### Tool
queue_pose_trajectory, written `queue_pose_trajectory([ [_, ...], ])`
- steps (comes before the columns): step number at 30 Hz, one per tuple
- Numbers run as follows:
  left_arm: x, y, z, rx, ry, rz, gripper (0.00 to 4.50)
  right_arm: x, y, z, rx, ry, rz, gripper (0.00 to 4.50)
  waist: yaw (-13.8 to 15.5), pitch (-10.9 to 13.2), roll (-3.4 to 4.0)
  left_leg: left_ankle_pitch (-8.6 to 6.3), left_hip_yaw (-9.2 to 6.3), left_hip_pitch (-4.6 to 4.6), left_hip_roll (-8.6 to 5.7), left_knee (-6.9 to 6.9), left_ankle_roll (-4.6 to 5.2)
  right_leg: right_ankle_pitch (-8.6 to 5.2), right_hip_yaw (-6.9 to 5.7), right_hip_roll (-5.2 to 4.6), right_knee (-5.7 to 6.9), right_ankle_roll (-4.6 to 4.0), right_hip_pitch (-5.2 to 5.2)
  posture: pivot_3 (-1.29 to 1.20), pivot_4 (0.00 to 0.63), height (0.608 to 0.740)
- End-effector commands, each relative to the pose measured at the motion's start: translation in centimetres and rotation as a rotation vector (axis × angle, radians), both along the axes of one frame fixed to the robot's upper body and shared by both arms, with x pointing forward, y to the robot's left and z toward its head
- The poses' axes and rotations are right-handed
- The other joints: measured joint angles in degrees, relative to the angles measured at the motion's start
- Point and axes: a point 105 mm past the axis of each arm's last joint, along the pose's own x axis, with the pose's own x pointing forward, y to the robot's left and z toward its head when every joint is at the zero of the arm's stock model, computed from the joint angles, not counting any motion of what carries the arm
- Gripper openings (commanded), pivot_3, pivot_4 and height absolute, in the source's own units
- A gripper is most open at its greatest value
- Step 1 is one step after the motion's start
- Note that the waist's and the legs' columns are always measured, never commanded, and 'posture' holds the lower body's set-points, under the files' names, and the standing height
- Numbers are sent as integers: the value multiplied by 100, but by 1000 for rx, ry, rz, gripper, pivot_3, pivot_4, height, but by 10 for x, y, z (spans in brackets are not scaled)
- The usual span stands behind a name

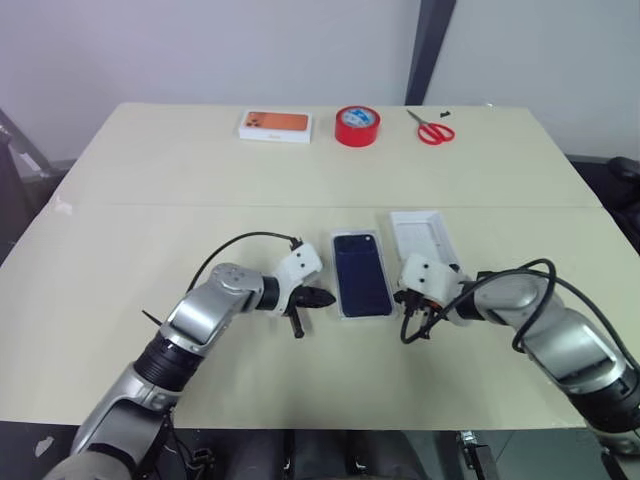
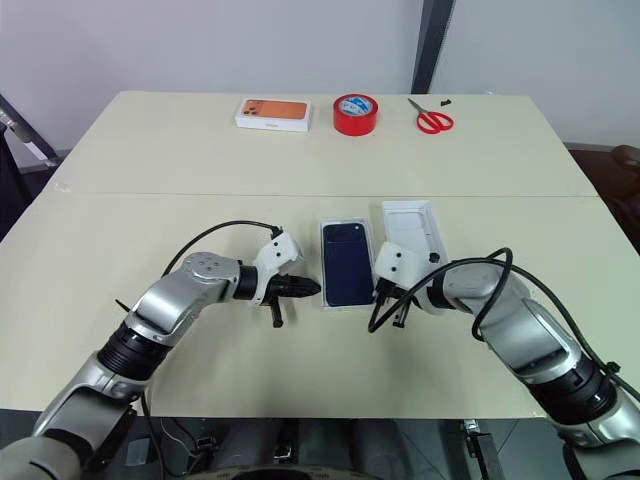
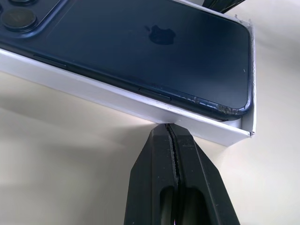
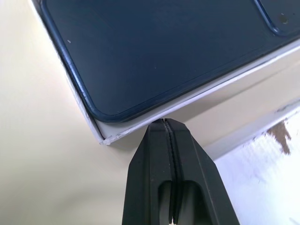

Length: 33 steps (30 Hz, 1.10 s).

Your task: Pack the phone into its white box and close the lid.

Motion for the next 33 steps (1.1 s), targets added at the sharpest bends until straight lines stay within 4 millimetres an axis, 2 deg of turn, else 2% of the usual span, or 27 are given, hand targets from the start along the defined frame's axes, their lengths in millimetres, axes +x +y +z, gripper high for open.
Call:
queue_pose_trajectory([
  [1, -5, -12, 12, -46, -38, -58, 36, -7, 8, 18, 38, -32, 49, 0, 4, 0, 0, 0, 0, 0, 0, 0, 0, 0, 0, 0, 0, 0, 0, 0, 150, 725],
  [3, -5, -7, 12, -44, -36, -43, 36, -8, 2, 25, 53, -22, 29, 0, 0, 0, 0, 0, 0, -1, 0, 0, 0, 0, 0, 0, 0, 0, 0, 0, 150, 725],
  [6, -5, 3, 14, -52, -37, -17, 0, -12, -2, 42, 123, 3, 3, 875, -13, 0, 0, 0, -1, -1, 1, 0, 1, 0, 0, 0, 0, 0, 0, 0, 150, 725],
  [8, -3, 11, 15, -56, -40, 19, 0, -12, -5, 55, 152, -2, -15, 1926, -19, 0, 1, 0, -2, 0, 3, 0, 1, 0, 0, 1, 0, 0, 0, 0, 150, 725],
  [12, 1, 24, 16, -62, -46, 76, 0, 2, -7, 73, 266, 1, -144, 4009, -28, 0, 1, 0, -3, 1, 6, -1, 1, 0, 0, 0, 1, 0, 0, 0, 150, 725],
  [16, 6, 36, 24, -95, -64, 139, 0, 28, -14, 59, 354, 89, -436, 4009, -23, 0, 1, 0, -3, 1, 8, -2, -1, 0, 0, -2, 1, 0, -1, 0, 150, 725],
  [19, 6, 41, 30, -116, -72, 161, 0, 33, -15, 48, 362, 139, -542, 4009, 7, -1, 2, 0, -3, -9, 6, -1, -2, 0, 0, -7, 1, 0, -10, 0, 150, 725],
  [25, -10, 39, 39, -162, -86, 112, 0, 34, -20, 34, 347, 169, -624, 4009, -20, -2, 4, 0, -2, -39, 0, 5, -2, 1, 0, -12, 0, 0, -34, 0, 150, 725],
  [33, -18, 39, 36, -156, -78, 92, 0, 36, -23, 32, 371, 178, -657, 4009, -31, -3, 7, 0, -2, -36, 0, 5, -2, 1, -1, -10, 3, 0, -33, 0, 150, 725],
])
